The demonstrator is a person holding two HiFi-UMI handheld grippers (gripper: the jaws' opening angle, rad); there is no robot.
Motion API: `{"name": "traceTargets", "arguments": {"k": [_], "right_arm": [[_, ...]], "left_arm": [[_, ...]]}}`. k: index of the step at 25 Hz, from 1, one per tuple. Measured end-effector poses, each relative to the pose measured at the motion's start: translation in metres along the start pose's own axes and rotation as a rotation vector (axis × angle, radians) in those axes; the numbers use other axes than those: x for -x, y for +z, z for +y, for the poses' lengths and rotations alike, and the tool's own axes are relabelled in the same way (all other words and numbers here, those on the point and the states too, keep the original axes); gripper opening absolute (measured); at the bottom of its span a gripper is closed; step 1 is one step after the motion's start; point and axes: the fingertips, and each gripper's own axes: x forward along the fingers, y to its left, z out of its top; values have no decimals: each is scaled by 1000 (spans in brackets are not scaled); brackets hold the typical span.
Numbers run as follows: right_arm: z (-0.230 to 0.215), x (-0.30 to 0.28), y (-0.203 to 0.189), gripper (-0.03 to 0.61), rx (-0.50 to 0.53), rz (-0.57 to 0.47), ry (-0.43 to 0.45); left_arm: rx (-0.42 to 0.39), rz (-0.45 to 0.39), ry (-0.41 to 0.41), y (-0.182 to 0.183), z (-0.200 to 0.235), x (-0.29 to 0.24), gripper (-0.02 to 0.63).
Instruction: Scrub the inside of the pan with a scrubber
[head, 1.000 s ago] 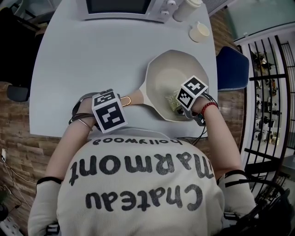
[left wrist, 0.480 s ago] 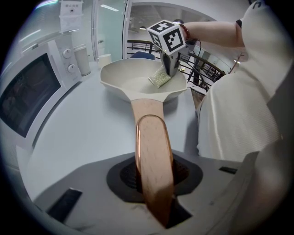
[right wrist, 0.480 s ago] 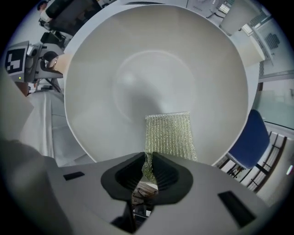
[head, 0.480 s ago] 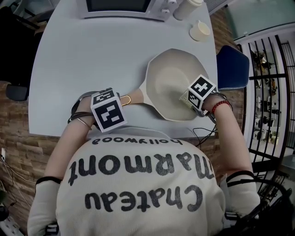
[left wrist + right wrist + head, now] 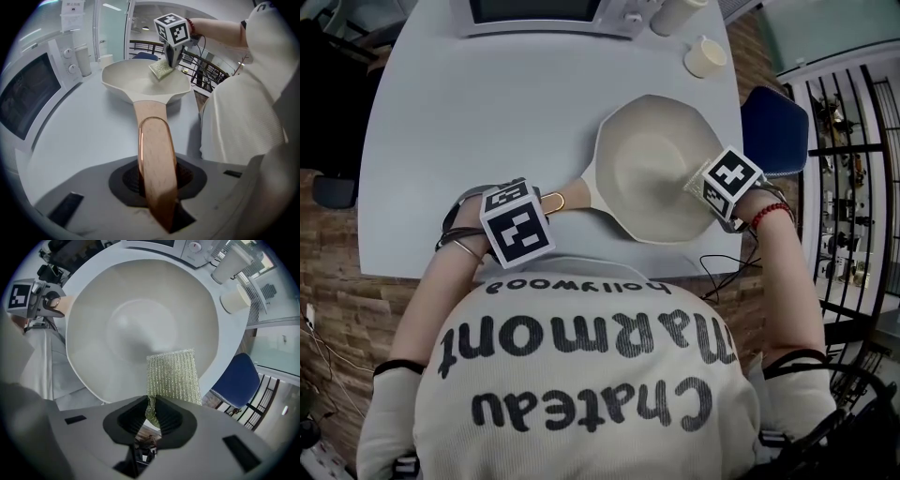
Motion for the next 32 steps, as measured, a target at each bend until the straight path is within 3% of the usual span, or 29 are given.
{"name": "traceTargets", "arguments": {"k": [5,6,7,9,11,14,18,24,32], "right_arm": [[-15,16,0,54,10,-48,-88],[-9,23,6,53,3,-102,-54],[3,33,16,52,-15,-183,32],[42,56,40,54,-48,-358,286],[80,71,61,54,-37,-457,491],[119,71,84,54,3,-480,653],[141,77,120,54,-76,-564,834],[165,89,149,54,-147,-632,1017],[179,83,133,54,-153,-575,1107]], "left_arm": [[-5,-3,5,0,1,2,112],[-7,-3,6,0,1,2,112],[-7,-2,6,-1,1,2,112],[-7,2,4,-1,1,2,112],[-8,5,1,-1,0,1,110],[-8,4,0,1,0,2,110],[-10,3,5,3,-1,4,110],[-5,4,5,4,-4,5,110],[-3,4,-4,3,-3,4,110]]}}
